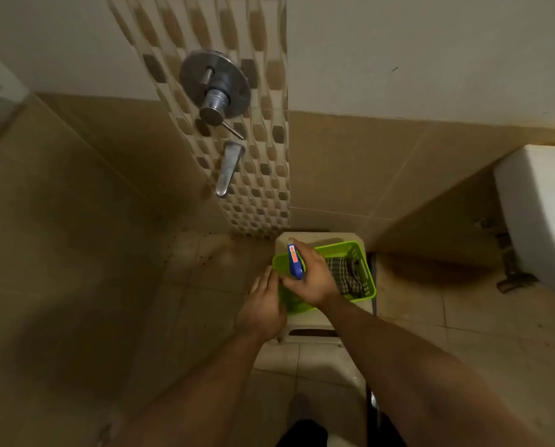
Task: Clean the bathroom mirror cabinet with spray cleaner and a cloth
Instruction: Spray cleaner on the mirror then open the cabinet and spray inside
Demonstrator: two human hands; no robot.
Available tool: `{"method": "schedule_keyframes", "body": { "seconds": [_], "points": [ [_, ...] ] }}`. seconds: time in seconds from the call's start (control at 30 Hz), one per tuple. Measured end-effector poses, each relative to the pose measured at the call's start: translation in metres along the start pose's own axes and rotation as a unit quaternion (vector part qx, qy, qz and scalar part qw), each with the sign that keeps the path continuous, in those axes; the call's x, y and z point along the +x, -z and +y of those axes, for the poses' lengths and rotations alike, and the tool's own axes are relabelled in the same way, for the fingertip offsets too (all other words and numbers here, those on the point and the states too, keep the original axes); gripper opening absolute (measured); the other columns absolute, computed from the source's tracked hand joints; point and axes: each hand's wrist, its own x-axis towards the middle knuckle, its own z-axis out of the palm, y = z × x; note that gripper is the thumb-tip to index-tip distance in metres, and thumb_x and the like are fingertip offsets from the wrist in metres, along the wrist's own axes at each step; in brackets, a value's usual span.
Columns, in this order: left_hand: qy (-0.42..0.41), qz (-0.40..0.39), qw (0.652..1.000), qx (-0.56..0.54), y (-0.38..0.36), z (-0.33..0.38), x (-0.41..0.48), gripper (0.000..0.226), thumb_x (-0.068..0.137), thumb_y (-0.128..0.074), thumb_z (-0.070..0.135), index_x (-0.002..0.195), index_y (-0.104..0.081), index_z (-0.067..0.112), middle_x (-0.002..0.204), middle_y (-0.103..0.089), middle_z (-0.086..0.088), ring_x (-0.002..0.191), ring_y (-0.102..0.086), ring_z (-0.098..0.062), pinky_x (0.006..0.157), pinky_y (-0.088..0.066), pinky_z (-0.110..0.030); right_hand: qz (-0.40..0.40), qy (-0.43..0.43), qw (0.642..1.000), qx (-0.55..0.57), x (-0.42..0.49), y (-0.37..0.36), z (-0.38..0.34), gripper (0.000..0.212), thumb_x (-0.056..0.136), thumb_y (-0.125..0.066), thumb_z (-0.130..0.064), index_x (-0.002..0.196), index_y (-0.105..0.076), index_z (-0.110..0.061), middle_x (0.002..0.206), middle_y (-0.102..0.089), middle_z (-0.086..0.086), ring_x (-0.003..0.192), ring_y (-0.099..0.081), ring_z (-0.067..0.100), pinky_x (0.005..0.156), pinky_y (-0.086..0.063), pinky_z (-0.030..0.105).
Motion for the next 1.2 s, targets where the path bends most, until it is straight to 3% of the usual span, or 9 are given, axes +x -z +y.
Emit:
{"method": "schedule_keyframes", "body": {
  "seconds": [0.13, 0.3, 0.37, 0.47, 0.53, 0.67, 0.9, 1.03, 1.2],
  "points": [
    [-0.014, 0.015, 1.0, -0.007, -0.001, -0.005, 0.002, 0.073, 0.098, -0.048, 0.017, 0.164, -0.016, 0.011, 0.171, -0.016, -0.006, 0.157, -0.014, -0.021, 0.126, -0.009, -0.028, 0.004, 0.033, 0.999, -0.008, -0.006, -0.01, 0.009, 0.083, 0.081, -0.066, -0.05, 0.154, -0.04, -0.024, 0.153, -0.047, -0.003, 0.14, -0.042, 0.016, 0.115, -0.034, 0.03],
    [-0.047, 0.003, 0.999, -0.007, -0.008, -0.01, 0.017, 0.073, 0.096, -0.051, 0.017, 0.163, -0.022, 0.015, 0.169, -0.024, -0.004, 0.155, -0.023, -0.019, 0.125, -0.02, -0.033, 0.018, 0.081, 0.996, -0.03, -0.007, -0.025, 0.032, 0.066, 0.09, -0.063, -0.047, 0.149, -0.048, -0.021, 0.142, -0.059, 0.0, 0.131, -0.052, 0.015, 0.111, -0.025, 0.009],
    [-0.041, 0.012, 0.999, -0.011, -0.008, -0.011, 0.022, 0.075, 0.096, -0.052, 0.016, 0.164, -0.019, 0.019, 0.17, -0.023, 0.0, 0.155, -0.021, -0.017, 0.125, -0.023, -0.034, 0.017, 0.073, 0.997, -0.024, -0.004, -0.028, 0.033, 0.058, 0.095, -0.059, -0.048, 0.146, -0.05, -0.021, 0.136, -0.063, 0.0, 0.124, -0.057, 0.016, 0.109, -0.034, 0.013],
    [-0.037, 0.042, 0.998, 0.0, -0.002, -0.001, 0.022, 0.076, 0.099, -0.051, 0.018, 0.165, -0.013, 0.023, 0.171, -0.016, 0.005, 0.157, -0.014, -0.014, 0.126, -0.023, -0.033, 0.048, 0.021, 0.998, 0.04, -0.007, -0.016, 0.021, 0.05, 0.098, -0.058, -0.047, 0.14, -0.054, -0.019, 0.123, -0.067, -0.001, 0.11, -0.062, 0.015, 0.098, -0.051, 0.036],
    [-0.033, 0.065, 0.997, 0.011, 0.014, 0.019, 0.018, 0.075, 0.1, -0.048, 0.019, 0.165, -0.011, 0.022, 0.172, -0.013, 0.005, 0.158, -0.011, -0.012, 0.126, -0.023, -0.034, 0.086, 0.016, 0.992, 0.086, -0.016, 0.006, 0.002, 0.039, 0.097, -0.059, -0.049, 0.127, -0.059, -0.024, 0.107, -0.069, -0.007, 0.096, -0.065, 0.01, 0.087, -0.055, 0.038],
    [-0.088, 0.111, 0.989, 0.052, 0.066, 0.091, 0.022, 0.076, 0.096, -0.047, 0.016, 0.164, -0.013, 0.016, 0.171, -0.015, 0.0, 0.158, -0.011, -0.015, 0.126, -0.017, -0.032, 0.188, 0.035, 0.977, 0.098, -0.031, 0.09, -0.05, 0.019, 0.094, -0.062, -0.05, 0.094, -0.053, -0.033, 0.086, -0.056, -0.01, 0.077, -0.057, 0.011, 0.068, -0.049, 0.028],
    [-0.263, 0.172, 0.948, 0.052, 0.171, 0.283, 0.018, 0.077, 0.099, -0.048, 0.014, 0.164, -0.009, 0.016, 0.173, -0.005, -0.001, 0.159, -0.005, -0.018, 0.125, -0.017, -0.037, 0.34, 0.054, 0.934, 0.098, -0.074, 0.273, -0.137, 0.008, 0.091, -0.065, -0.021, 0.094, -0.059, -0.017, 0.088, -0.06, 0.001, 0.077, -0.061, 0.017, 0.073, -0.056, 0.041],
    [-0.373, 0.256, 0.889, 0.074, 0.228, 0.401, 0.0, 0.076, 0.098, -0.047, 0.012, 0.164, -0.01, 0.01, 0.173, -0.007, -0.006, 0.159, -0.005, -0.019, 0.128, -0.003, -0.029, 0.437, 0.086, 0.891, 0.088, -0.108, 0.391, -0.19, 0.018, 0.084, -0.062, -0.019, 0.102, -0.059, -0.022, 0.087, -0.068, -0.007, 0.08, -0.064, 0.008, 0.075, -0.052, 0.029],
    [-0.455, 0.353, 0.812, 0.095, 0.294, 0.518, -0.023, 0.073, 0.099, -0.044, 0.01, 0.164, -0.011, 0.008, 0.173, -0.007, -0.008, 0.159, -0.006, -0.022, 0.129, -0.007, -0.032, 0.52, 0.16, 0.837, 0.058, -0.15, 0.527, -0.248, 0.052, 0.091, -0.061, -0.006, 0.141, -0.05, -0.018, 0.097, -0.069, -0.011, 0.085, -0.063, -0.007, 0.078, -0.043, 0.003]
  ]
}}
